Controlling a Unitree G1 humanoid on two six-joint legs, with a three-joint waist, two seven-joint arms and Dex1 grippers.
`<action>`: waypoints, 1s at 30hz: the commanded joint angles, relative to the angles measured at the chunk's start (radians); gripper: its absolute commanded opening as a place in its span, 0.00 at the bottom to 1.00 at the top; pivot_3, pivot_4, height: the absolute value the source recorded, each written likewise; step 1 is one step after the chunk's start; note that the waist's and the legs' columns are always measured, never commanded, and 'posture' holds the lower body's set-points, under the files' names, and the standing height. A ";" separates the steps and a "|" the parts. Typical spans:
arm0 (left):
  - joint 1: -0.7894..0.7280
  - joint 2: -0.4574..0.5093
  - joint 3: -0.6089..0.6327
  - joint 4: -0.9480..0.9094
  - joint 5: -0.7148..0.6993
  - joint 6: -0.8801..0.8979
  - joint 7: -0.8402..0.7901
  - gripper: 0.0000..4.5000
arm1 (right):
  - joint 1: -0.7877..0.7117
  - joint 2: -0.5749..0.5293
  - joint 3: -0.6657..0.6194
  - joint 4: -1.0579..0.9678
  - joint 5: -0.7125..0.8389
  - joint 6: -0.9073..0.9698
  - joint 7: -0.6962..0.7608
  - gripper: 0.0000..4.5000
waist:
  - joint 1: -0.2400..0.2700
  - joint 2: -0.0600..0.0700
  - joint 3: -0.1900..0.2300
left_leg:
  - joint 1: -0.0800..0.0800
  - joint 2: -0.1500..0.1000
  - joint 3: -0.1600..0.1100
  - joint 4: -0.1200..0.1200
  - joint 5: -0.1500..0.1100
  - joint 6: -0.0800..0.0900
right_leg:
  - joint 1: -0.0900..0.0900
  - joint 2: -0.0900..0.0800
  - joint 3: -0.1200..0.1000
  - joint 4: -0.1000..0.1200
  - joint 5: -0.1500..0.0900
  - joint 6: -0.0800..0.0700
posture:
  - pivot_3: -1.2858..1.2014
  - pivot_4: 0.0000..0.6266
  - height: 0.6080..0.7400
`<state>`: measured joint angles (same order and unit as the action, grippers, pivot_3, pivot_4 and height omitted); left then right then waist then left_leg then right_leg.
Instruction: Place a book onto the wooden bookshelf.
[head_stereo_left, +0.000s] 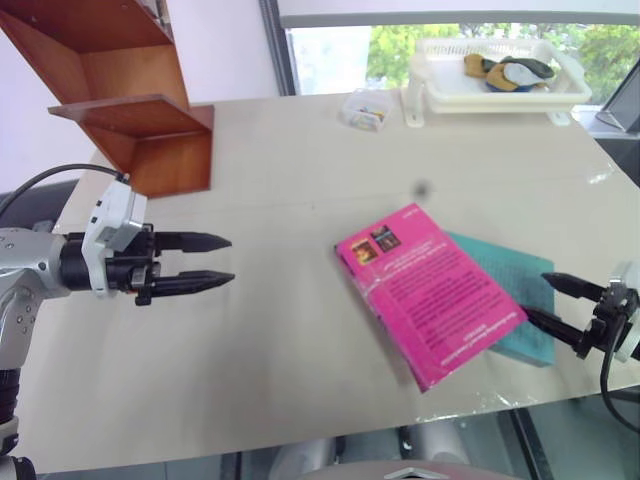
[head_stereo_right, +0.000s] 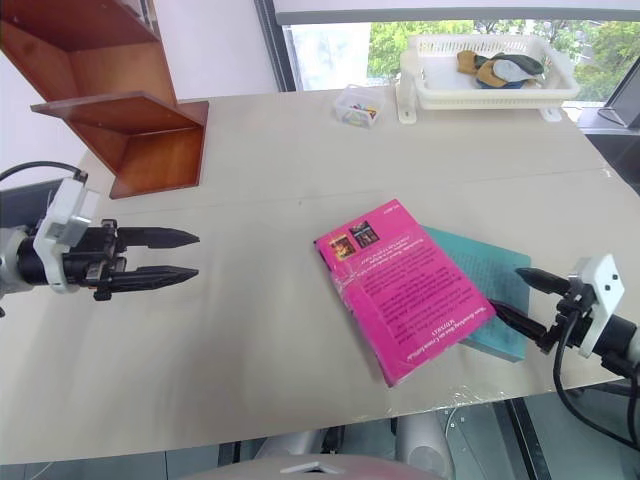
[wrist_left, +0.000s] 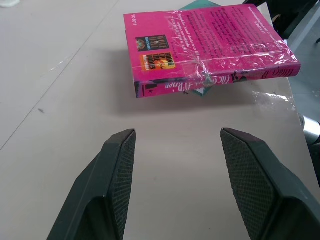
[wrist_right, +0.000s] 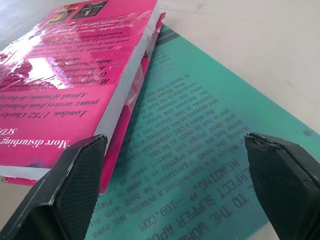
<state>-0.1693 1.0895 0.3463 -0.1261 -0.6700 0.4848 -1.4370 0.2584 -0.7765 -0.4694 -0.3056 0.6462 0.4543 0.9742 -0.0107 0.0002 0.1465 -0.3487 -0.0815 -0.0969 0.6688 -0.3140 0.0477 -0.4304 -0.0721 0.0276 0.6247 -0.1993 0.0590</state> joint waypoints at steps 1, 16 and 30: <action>-0.008 0.010 0.020 -0.009 -0.001 -0.010 0.001 0.63 | -0.004 -0.004 0.003 -0.034 0.005 -0.002 0.004 1.00 | 0.000 0.000 0.000 | 0.000 0.000 0.000 0.000 0.000 0.000 | 0.000 0.000 0.000 0.000 0.000 0.000 | 0.52 0.24 1.00; 0.007 0.004 0.028 -0.014 -0.001 -0.015 0.011 0.63 | 0.040 -0.020 0.043 -0.071 0.016 0.029 0.041 1.00 | 0.000 -0.001 0.000 | 0.000 0.000 0.000 0.000 0.000 0.000 | 0.000 0.000 0.000 0.000 0.000 0.000 | 0.52 0.24 1.00; 0.019 -0.004 0.026 -0.009 -0.001 -0.023 0.016 0.63 | 0.031 -0.017 0.038 -0.060 0.000 0.036 0.034 1.00 | 0.001 -0.001 0.000 | 0.000 0.000 0.000 0.000 0.000 0.000 | 0.000 0.000 0.000 0.000 0.000 0.000 | 0.52 0.24 1.00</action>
<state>-0.1512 1.0836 0.3465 -0.1263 -0.6679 0.4730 -1.4215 0.2976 -0.7821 -0.4063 -0.3704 0.6613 0.5170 1.0129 -0.0101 -0.0009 0.1470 -0.3487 -0.0816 -0.0972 0.6690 -0.3140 0.0476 -0.4302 -0.0720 0.0272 0.6246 -0.1993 0.0591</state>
